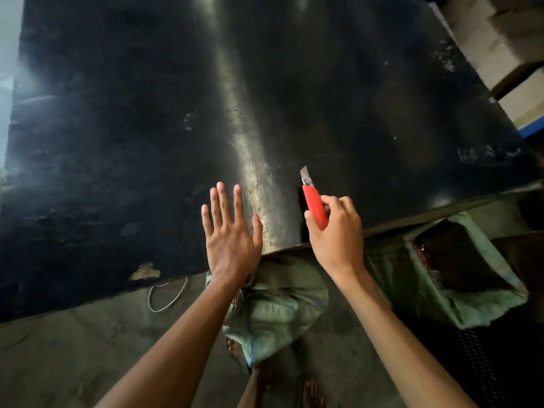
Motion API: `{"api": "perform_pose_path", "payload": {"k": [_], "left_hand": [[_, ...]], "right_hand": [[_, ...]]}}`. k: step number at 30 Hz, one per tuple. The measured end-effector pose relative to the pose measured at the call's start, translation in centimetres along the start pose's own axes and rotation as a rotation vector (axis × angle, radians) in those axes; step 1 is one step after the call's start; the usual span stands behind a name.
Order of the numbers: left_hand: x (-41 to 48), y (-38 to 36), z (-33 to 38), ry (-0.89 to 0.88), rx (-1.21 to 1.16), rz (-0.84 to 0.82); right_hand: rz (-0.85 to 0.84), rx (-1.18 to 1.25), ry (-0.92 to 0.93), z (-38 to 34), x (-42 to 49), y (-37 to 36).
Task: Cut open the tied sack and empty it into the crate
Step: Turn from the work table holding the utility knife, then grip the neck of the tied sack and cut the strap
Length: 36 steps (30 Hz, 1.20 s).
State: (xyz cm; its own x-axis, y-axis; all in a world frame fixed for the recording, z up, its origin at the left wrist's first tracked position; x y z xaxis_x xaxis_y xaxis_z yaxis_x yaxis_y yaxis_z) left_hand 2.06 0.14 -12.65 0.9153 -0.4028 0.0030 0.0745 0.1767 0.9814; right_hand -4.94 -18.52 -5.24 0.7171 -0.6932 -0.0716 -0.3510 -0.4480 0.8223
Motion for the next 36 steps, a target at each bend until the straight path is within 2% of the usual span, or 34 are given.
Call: {"api": "perform_pose_path", "payload": {"k": [9, 14, 16, 18, 23, 26, 30, 36], "left_hand": [[-2.1, -0.2, 0.4, 0.019, -0.044, 0.093], [-9.7, -2.0, 2.1, -0.011, -0.051, 0.206], [-14.1, -4.1, 2.7, -0.024, -0.120, 0.203], [-19.7, -8.3, 2.6, 0.036, -0.235, 0.098], [-36.3, -22.0, 0.0, 0.280, -0.327, -0.416], [-41.0, -27.4, -2.3, 0.360, -0.297, -0.529], [-40.0, -33.1, -6.5, 0.329, -0.242, -0.517], [-31.0, -40.2, -15.7, 0.100, -0.039, -0.303]], "right_hand": [[-0.085, 0.085, 0.106, 6.5, -12.1, 1.6], [-0.152, 0.114, 0.130, 10.6, -16.9, 0.4], [-0.184, 0.127, 0.122, 12.3, -18.4, -0.4], [-0.221, 0.120, 0.108, 14.3, -19.8, -1.8], [-0.342, 0.004, 0.043, 20.7, -23.2, -7.9], [-0.406, -0.060, 0.010, 25.0, -24.8, -12.5], [-0.487, -0.135, 0.022, 29.7, -25.7, -19.8], [-0.524, -0.182, 0.130, 33.4, -22.8, -30.8]]}}
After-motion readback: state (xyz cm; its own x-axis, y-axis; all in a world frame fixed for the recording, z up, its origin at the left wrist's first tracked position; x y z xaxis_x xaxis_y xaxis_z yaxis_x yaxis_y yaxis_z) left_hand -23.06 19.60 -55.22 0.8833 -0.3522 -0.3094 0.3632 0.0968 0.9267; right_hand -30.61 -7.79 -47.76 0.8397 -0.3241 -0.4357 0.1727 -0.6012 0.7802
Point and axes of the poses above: each hand's wrist, its own x-axis towards the middle knuckle, its own y-axis out of the back of the hand, z = x × y, the point moved 6 cm from there along x, towards the middle knuckle, and after that the axes turned 11 degrees about -y, right-handed, at the moved point
